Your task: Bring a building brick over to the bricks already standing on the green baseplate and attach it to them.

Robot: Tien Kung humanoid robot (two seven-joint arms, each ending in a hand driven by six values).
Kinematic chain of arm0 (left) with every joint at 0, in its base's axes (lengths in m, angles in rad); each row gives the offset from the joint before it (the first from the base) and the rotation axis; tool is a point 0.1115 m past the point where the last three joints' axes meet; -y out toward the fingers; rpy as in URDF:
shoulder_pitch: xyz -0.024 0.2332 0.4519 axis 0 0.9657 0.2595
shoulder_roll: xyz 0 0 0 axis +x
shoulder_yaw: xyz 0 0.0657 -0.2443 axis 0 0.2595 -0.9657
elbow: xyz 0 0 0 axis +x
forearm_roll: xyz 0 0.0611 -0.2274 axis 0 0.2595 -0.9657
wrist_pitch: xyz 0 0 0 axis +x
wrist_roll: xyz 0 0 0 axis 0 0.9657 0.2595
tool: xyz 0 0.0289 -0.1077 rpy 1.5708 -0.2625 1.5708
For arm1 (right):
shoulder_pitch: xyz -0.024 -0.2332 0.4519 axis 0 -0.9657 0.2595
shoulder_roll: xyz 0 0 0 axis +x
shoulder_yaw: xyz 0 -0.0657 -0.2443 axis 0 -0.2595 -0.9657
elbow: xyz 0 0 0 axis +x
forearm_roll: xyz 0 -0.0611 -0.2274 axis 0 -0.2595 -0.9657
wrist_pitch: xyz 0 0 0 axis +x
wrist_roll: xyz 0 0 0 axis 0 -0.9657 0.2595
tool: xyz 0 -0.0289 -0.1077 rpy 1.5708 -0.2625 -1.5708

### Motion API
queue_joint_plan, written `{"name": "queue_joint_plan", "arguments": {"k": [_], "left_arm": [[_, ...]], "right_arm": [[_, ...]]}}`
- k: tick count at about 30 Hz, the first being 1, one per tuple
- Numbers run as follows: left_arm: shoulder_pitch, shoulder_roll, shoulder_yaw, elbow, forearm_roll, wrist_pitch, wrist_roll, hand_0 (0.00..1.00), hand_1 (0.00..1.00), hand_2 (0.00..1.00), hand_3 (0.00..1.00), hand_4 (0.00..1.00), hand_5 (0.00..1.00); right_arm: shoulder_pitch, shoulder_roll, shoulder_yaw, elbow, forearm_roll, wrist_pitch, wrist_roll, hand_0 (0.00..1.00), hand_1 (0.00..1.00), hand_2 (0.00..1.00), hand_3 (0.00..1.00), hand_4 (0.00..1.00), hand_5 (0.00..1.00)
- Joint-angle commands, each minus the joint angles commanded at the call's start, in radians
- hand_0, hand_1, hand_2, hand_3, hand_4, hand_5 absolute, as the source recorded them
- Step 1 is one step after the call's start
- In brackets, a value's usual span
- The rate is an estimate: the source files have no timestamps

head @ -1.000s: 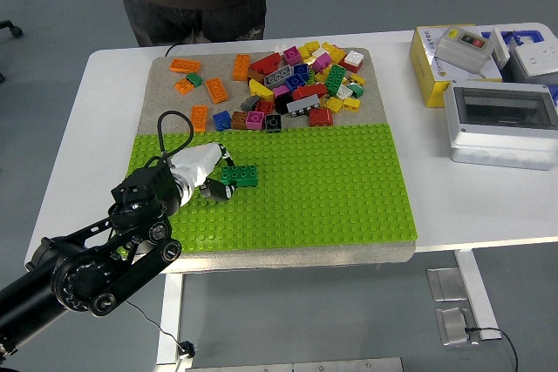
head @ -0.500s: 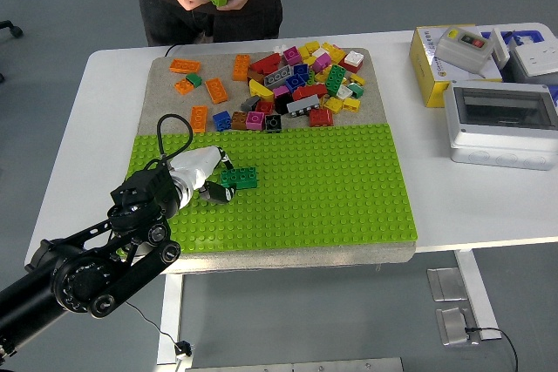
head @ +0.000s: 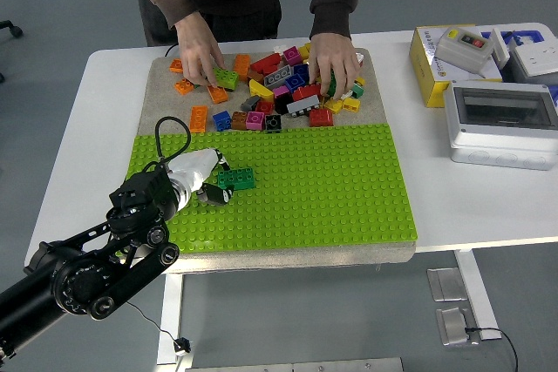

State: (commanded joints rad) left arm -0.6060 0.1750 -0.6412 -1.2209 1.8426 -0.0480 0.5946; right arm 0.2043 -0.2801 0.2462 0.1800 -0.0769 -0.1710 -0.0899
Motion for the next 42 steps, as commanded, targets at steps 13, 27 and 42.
{"name": "queue_joint_plan", "arguments": {"k": [13, 27, 42], "left_arm": [[0.000, 0.001, 0.000, -0.007, 0.008, -0.004, -0.009, 0.998, 0.998, 0.998, 0.617, 0.579, 0.236], [-0.002, 0.003, -0.005, -0.011, 0.014, -0.026, -0.012, 0.998, 0.998, 0.998, 0.758, 0.605, 0.219], [0.000, 0.004, -0.011, -0.016, 0.020, -0.025, -0.014, 0.998, 0.998, 0.998, 0.770, 0.605, 0.215]], "right_arm": [[0.000, -0.001, 0.003, 0.000, -0.002, -0.003, 0.003, 0.672, 0.653, 0.684, 0.714, 0.590, 0.736], [0.002, 0.000, 0.013, 0.000, -0.007, -0.010, 0.005, 0.672, 0.649, 0.681, 0.714, 0.589, 0.739], [0.004, -0.001, 0.010, 0.000, -0.003, -0.013, 0.011, 0.670, 0.645, 0.676, 0.713, 0.592, 0.740]]}}
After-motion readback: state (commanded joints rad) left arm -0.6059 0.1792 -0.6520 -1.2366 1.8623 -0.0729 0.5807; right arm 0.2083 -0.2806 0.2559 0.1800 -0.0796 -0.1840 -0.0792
